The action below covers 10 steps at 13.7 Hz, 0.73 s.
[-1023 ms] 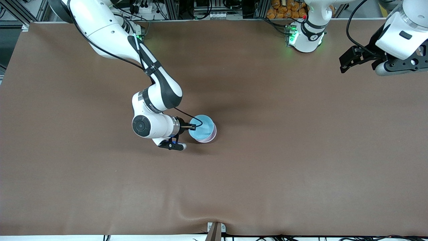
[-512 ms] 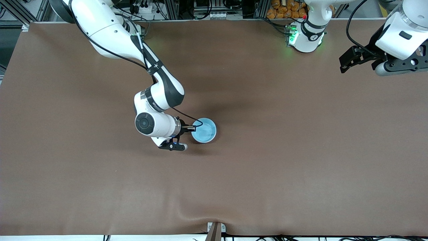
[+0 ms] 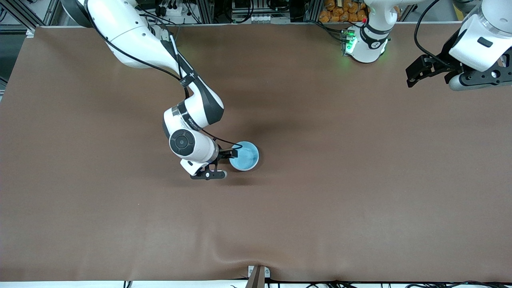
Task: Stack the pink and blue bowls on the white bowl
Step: 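Lower the blue bowl into the pink bowl and open the right gripper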
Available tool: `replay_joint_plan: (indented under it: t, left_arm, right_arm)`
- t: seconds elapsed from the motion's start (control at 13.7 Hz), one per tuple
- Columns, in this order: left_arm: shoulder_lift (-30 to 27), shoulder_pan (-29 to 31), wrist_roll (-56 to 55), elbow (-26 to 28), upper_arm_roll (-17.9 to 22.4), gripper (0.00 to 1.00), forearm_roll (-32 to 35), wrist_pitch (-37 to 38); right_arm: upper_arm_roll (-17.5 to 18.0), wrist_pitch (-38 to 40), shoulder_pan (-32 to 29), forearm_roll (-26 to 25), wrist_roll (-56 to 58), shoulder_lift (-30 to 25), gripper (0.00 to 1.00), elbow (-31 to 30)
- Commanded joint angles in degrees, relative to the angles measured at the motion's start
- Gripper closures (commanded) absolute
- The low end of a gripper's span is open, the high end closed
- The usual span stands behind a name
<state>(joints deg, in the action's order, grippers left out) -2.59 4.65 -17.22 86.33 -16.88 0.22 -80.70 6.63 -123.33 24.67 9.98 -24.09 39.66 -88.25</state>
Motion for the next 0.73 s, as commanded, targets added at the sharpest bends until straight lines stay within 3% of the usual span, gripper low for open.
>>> replay_joint_plan:
  t: [0.0, 0.29, 0.66]
  left_arm:
    - [-1.46, 1.06, 0.87, 1.04, -0.44, 0.0, -0.4, 0.37]
    - [-1.46, 1.06, 1.22, 1.3, -0.35, 0.0, -0.4, 0.37]
    - [-1.37, 1.15, 1.22, 1.56, -0.35, 0.0, -0.4, 0.28]
  right_arm:
    - [0.05, 0.8, -0.68, -1.1, -0.35, -0.89, 0.0, 1.59]
    - [-0.04, 11.85, -4.89, -1.45, 0.27, -1.07, 0.0, 7.82]
    - [-0.21, 14.86, -14.28, -1.72, 13.42, -6.78, 0.0, 8.54]
